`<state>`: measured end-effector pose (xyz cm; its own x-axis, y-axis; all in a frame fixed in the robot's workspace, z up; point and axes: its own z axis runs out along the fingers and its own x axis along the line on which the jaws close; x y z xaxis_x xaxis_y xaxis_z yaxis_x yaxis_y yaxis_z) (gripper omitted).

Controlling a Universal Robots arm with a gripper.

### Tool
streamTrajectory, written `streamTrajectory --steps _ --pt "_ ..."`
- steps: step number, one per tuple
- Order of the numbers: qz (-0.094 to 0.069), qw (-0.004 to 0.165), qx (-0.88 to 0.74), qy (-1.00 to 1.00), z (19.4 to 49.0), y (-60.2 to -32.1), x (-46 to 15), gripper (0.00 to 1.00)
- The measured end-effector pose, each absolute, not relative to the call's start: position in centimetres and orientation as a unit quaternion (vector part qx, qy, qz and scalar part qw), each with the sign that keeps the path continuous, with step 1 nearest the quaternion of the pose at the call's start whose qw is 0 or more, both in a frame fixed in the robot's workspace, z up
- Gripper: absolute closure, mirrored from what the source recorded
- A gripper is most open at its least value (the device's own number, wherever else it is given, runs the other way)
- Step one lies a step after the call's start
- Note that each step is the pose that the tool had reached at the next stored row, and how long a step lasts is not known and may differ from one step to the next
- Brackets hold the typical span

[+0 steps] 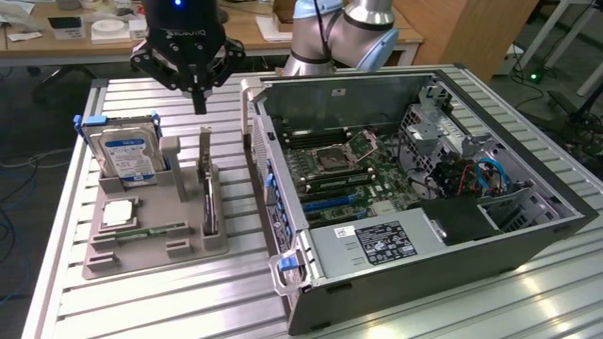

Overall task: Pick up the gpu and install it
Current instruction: 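Reach for the gpu, then pick up the gpu and move the gpu toward the slot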

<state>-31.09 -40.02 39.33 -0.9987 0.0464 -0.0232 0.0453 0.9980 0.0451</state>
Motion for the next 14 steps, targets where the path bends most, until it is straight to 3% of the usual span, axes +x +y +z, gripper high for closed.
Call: streamTrajectory --steps 14 --pt "0.022 0.012 0.023 0.999 39.33 -40.03 -32.22 0.89"
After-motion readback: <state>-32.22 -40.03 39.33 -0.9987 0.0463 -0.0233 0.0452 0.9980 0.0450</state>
